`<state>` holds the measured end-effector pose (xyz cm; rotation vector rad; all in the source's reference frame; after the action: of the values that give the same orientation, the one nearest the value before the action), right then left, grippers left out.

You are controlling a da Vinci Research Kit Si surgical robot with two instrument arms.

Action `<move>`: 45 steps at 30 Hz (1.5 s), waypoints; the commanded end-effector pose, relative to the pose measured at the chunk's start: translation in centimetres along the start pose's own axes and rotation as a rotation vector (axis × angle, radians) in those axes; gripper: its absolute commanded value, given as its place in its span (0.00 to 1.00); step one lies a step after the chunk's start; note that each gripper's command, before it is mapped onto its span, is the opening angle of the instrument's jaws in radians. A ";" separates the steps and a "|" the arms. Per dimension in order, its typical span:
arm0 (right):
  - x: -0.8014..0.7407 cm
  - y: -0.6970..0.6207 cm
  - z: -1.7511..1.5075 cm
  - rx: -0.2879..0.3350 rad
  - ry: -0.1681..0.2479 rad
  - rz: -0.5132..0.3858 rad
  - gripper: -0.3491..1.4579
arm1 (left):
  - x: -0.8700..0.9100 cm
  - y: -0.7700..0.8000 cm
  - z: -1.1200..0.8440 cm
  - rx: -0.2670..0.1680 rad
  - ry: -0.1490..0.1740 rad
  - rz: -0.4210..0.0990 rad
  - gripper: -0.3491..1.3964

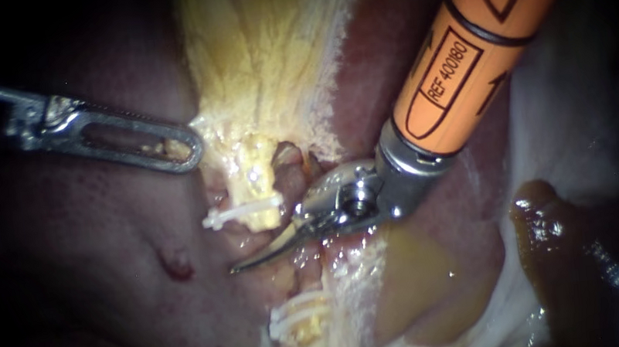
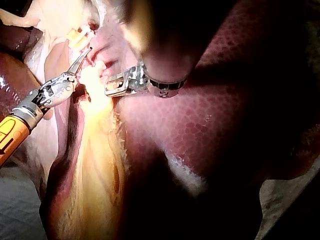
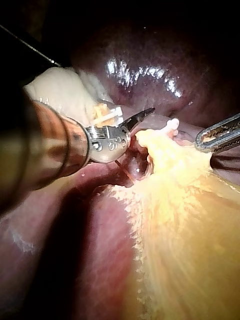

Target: Go back from the cut left tube

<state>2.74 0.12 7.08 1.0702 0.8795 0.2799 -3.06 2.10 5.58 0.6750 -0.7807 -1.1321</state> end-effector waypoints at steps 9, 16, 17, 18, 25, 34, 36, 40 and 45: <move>0.00 0.00 0.00 0.003 -0.002 0.006 0.00 | 0.00 0.02 0.00 0.001 0.001 0.001 0.00; -0.02 -0.01 0.00 0.003 -0.006 0.005 0.00 | 0.00 0.02 0.00 0.001 0.001 0.001 0.00; -0.03 -0.01 0.01 0.002 -0.010 0.004 0.00 | 0.00 0.02 0.00 0.001 0.001 0.001 0.00; -0.05 -0.01 0.01 0.009 0.003 0.019 0.00 | 0.00 0.02 0.00 0.001 0.001 0.001 0.00; -0.05 -0.03 0.06 -0.029 0.068 0.021 0.81 | 0.00 0.03 0.00 0.001 0.001 0.001 0.00; -0.03 -0.07 0.07 -0.066 0.095 0.012 0.93 | 0.00 0.04 0.01 0.001 0.001 0.001 0.00; -0.03 -0.07 0.07 -0.066 0.095 0.012 0.93 | 0.00 0.04 0.01 0.001 0.001 0.001 0.00; -0.03 -0.08 0.06 -0.066 0.095 0.006 0.93 | 0.00 0.04 0.00 0.001 0.001 0.002 0.00; -0.07 -0.16 0.00 -0.150 0.131 -0.083 0.97 | 0.00 0.04 0.00 0.001 0.001 0.002 0.00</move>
<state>2.63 -0.01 6.97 0.8600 1.0114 0.3360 -3.03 2.11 5.61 0.6760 -0.7805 -1.1298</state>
